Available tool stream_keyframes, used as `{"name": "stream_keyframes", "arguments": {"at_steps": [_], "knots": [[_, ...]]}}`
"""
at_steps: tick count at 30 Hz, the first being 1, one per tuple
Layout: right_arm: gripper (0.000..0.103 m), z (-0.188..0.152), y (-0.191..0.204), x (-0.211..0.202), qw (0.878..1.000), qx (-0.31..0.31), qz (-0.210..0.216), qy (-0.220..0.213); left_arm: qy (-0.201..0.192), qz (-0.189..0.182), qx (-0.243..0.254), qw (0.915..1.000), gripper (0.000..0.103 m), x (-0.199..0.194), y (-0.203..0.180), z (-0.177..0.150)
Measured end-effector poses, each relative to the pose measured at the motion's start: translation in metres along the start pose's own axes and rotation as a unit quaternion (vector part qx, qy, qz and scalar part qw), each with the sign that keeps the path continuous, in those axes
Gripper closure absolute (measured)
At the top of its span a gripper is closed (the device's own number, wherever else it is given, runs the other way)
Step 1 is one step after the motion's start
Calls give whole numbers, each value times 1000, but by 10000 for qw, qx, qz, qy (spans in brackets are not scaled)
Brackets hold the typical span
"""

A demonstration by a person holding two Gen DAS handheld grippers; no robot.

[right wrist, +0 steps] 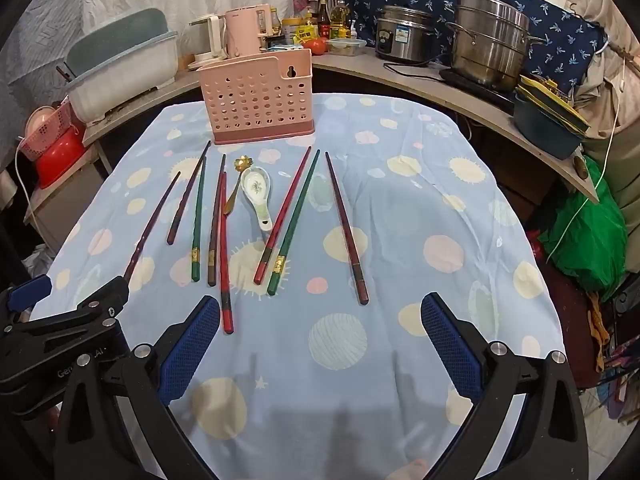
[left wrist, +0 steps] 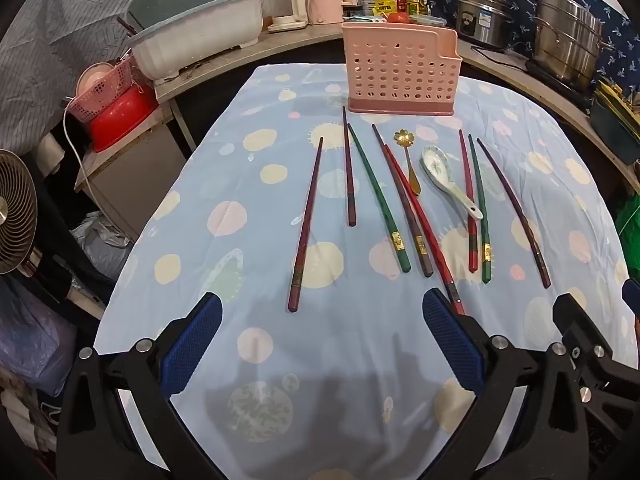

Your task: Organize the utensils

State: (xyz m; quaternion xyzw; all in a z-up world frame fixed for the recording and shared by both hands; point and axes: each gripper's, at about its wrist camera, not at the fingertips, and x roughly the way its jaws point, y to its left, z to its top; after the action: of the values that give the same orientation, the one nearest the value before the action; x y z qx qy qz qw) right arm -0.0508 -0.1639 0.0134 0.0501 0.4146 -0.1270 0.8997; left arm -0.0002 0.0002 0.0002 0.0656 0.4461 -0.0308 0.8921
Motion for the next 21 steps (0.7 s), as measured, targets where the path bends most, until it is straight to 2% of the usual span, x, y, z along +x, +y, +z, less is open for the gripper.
{"name": "stream_keyframes", "arguments": {"at_steps": [21], "knots": [[6, 2, -6, -5, 9999, 114, 40, -54, 29, -35, -25, 10000, 7, -5, 0, 3]]}}
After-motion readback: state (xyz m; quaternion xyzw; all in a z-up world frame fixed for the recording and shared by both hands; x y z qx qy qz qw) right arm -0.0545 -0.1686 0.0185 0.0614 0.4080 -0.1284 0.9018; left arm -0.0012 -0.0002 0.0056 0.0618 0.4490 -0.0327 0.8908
